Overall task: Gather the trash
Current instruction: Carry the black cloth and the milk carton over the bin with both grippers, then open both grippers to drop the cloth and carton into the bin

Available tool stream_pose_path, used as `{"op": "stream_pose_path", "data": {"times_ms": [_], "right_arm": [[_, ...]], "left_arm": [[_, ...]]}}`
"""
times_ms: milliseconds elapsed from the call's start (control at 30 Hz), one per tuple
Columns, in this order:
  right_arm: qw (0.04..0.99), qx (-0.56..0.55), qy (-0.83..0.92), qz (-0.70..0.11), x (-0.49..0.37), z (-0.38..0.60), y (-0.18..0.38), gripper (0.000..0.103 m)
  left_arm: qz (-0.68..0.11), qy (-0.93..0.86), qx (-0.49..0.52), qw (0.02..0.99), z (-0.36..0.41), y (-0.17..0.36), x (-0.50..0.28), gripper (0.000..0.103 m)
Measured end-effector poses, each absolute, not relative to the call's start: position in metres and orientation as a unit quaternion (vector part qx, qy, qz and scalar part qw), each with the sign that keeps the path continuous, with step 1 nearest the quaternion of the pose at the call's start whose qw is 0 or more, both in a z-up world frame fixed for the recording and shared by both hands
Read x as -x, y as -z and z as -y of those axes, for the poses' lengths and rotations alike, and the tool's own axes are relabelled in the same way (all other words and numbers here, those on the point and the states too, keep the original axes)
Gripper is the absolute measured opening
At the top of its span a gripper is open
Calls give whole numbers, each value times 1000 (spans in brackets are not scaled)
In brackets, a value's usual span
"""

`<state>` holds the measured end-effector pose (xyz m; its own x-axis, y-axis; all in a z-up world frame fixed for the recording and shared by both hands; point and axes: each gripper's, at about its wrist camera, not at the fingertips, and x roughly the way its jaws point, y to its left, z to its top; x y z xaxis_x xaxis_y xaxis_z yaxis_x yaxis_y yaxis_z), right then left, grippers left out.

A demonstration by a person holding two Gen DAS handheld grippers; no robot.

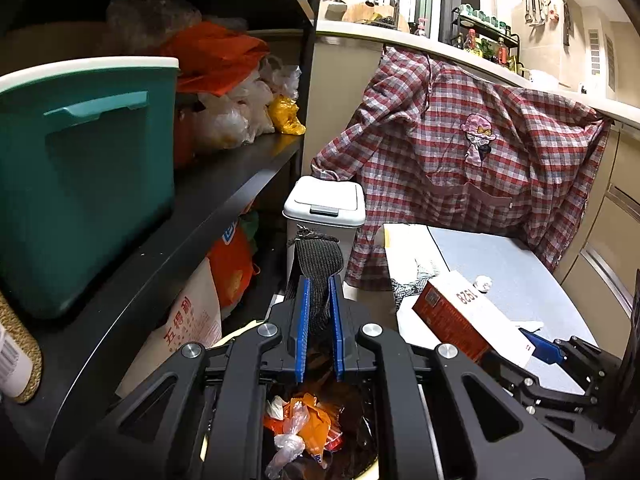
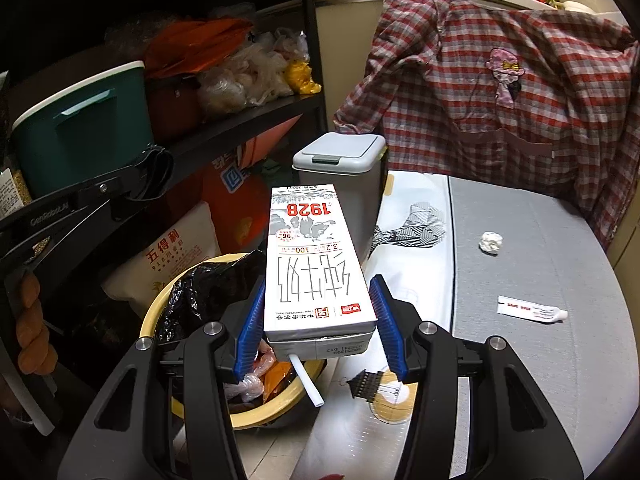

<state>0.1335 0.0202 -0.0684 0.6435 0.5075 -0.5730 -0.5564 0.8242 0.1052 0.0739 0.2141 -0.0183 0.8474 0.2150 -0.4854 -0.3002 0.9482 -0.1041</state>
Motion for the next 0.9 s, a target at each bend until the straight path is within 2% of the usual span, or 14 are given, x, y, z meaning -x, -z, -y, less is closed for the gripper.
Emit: {"op": "stream_pose_path", "data": {"times_ms": [900], "right_arm": [[878, 53, -337, -334, -152, -80, 107, 51]], "left_arm": [[-287, -155, 105, 940, -240, 52, -98, 10]]}}
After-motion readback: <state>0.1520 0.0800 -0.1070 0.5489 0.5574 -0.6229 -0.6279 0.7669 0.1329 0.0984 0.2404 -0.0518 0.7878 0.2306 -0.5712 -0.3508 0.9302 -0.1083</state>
